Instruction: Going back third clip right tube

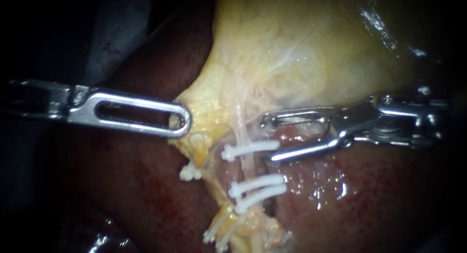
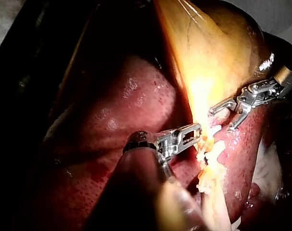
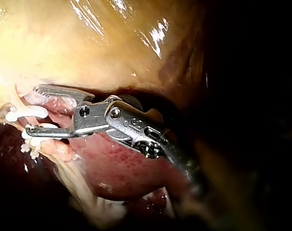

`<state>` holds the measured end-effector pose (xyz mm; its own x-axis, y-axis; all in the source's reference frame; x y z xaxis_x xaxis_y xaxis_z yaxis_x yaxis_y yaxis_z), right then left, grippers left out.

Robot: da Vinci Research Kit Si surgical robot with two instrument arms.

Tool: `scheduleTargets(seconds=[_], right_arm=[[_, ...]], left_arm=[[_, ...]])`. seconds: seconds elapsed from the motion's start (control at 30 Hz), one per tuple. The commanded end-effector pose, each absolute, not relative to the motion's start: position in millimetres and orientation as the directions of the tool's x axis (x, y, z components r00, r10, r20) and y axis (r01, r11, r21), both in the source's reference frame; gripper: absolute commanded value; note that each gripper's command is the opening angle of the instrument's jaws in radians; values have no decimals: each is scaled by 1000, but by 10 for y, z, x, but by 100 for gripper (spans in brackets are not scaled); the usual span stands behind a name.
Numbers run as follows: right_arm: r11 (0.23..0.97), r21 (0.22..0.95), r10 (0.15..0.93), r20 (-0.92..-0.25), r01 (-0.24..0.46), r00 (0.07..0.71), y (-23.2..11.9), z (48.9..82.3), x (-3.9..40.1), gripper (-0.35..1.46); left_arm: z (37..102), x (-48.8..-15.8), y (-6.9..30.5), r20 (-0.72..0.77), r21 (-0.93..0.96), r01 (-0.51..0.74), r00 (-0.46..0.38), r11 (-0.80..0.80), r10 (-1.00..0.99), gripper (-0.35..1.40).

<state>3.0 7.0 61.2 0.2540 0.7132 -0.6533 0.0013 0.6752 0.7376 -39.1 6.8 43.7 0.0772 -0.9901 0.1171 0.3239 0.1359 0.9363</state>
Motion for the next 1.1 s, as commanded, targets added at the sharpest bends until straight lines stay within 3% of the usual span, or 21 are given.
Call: scheduleTargets(seconds=[0.03,0.47,1.1], right_arm=[[672,740,718,-650,-7,251,72,607,28,60],[662,749,730,-638,-20,243,86,535,-1,60],[677,735,718,-653,-25,241,84,529,-2,60]], left_arm=[[437,-391,68,117,936,324,77,136,-990,-35],[438,-393,68,117,937,323,78,137,-990,-35],[453,-409,55,124,936,319,88,146,-988,-35]])
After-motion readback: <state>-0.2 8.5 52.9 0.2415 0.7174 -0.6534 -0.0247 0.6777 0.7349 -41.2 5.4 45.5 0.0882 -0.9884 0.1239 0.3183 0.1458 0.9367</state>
